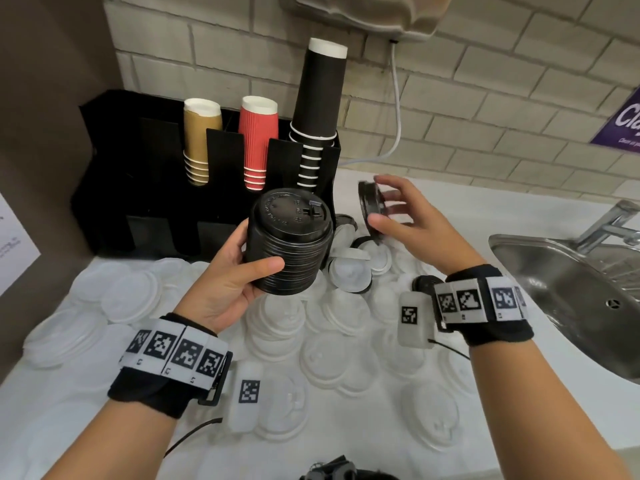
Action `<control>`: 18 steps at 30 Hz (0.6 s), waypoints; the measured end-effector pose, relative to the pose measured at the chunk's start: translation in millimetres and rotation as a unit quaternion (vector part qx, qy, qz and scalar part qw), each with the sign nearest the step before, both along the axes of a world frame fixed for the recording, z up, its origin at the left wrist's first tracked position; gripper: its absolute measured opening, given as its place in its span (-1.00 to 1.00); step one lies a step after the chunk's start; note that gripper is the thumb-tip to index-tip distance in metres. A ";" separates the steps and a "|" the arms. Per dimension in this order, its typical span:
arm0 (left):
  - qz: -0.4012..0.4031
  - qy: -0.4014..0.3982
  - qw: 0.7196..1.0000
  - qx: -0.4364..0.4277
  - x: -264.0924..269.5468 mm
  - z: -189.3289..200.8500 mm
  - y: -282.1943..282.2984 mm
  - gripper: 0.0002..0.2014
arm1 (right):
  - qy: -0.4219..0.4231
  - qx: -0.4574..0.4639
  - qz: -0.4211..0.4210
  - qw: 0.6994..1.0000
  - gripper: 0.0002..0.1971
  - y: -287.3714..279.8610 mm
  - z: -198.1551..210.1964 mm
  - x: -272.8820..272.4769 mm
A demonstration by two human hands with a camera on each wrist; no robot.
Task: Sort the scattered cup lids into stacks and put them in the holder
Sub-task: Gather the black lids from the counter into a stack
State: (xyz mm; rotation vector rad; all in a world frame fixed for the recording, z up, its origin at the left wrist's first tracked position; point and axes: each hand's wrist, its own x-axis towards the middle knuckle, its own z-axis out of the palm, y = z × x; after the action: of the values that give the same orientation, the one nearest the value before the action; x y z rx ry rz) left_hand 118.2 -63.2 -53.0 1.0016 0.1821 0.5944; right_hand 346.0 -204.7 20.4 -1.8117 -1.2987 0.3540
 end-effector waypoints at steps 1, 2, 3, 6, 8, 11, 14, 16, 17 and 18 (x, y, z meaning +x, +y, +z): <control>0.000 0.002 1.000 0.000 -0.2 0.1 -0.2 -0.01 | 0.036 0.033 0.037 0.998 -0.51 1.7 3.8 -13.6; 0.001 0.005 1.000 0.000 -0.3 0.1 -0.4 -0.01 | 0.056 0.057 0.069 0.994 -0.51 3.5 6.7 -25.8; 0.002 0.007 1.000 0.000 -0.5 0.0 -0.4 -0.01 | 0.062 0.073 0.097 0.991 -0.51 5.5 8.9 -36.4; 0.002 0.013 1.000 0.005 -1.4 -1.1 0.0 0.01 | 0.030 0.075 0.143 0.987 -0.50 14.2 11.8 -57.1; 0.001 0.016 1.000 0.010 -2.3 -2.0 0.8 -0.01 | -0.006 0.063 0.148 0.987 -0.49 19.2 12.1 -63.1; -0.002 0.022 1.000 0.017 -4.1 -5.0 3.5 -0.14 | -0.052 0.058 0.155 0.985 -0.53 24.2 14.2 -67.5; -0.008 0.023 0.999 0.025 -5.5 -6.6 4.6 -0.23 | -0.079 0.044 0.163 0.983 -0.55 29.1 16.9 -71.9; -0.009 0.023 0.999 0.028 -6.3 -6.6 4.8 -0.22 | -0.091 0.035 0.169 0.981 -0.55 31.9 18.3 -74.4; -0.010 0.023 0.999 0.029 -6.9 -6.4 4.9 -0.21 | -0.100 0.034 0.174 0.979 -0.55 33.0 18.8 -75.2; -0.010 0.023 0.999 0.029 -7.2 -6.2 5.0 -0.20 | -0.110 0.033 0.179 0.977 -0.55 34.1 19.5 -75.8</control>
State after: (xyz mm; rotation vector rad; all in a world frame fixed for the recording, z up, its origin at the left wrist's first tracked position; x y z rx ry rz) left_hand 111.0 -58.2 -59.2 1.0728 0.1952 0.5614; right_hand 270.2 -170.6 39.9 -1.5913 -1.7781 0.3042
